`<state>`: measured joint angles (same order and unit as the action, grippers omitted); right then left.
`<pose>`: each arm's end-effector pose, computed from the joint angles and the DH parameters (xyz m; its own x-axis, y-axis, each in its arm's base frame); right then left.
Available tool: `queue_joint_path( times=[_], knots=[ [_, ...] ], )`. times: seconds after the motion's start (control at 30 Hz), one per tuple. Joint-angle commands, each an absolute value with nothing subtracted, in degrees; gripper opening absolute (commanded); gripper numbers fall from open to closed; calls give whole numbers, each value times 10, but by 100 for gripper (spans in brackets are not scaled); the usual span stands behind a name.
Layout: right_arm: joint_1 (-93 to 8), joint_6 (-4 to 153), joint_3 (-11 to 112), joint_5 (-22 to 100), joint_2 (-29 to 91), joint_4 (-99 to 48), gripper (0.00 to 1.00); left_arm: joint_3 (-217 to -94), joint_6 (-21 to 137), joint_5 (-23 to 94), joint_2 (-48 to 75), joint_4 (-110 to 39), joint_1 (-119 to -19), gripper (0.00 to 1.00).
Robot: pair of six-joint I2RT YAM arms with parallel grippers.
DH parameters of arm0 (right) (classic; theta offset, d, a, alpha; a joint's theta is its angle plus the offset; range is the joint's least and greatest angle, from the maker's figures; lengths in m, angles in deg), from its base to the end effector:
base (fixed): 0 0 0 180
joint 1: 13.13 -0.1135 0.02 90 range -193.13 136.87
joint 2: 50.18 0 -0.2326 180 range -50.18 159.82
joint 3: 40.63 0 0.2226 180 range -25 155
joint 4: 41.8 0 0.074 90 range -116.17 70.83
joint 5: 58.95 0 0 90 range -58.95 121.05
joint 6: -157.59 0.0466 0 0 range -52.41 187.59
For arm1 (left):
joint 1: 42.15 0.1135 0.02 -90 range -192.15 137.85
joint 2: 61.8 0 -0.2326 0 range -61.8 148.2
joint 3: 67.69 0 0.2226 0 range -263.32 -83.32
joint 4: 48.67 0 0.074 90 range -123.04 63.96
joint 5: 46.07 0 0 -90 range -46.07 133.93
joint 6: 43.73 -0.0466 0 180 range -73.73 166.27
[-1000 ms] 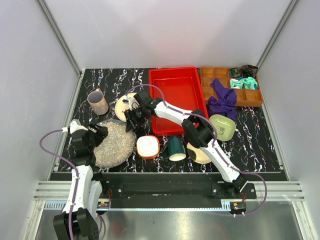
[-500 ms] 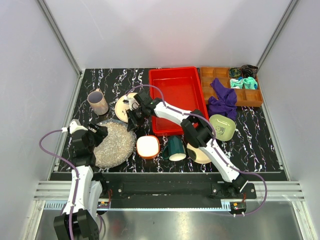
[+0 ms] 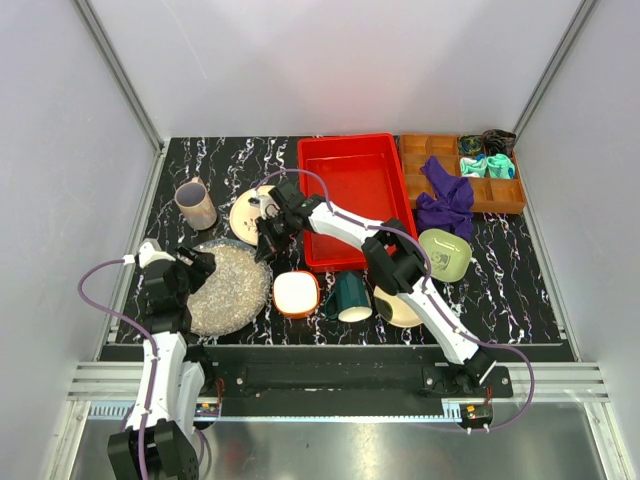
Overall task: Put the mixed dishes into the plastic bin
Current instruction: Pick up the plate at the center of the board.
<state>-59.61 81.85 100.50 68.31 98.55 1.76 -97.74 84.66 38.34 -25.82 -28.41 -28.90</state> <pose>0.3301 0.3886 0.1183 -0.7264 -0.4802 -0.4917 -0.6806 0.4035 0.6115 0.1580 0.0325 0.1740 -0.2479 -0.6933 -0.6766 -0.3789 0.7122 -0.5910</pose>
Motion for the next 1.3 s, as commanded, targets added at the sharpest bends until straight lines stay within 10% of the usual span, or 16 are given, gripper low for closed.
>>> queue_joint_path(
  times=[0.0, 1.27],
  knots=[
    [-602, 797, 1043, 701, 984, 19, 0, -988, 835, 391, -264, -292, -285, 76],
    [-523, 815, 1031, 681, 882, 13, 0, -981, 851, 417, -273, -280, -284, 99]
  ],
)
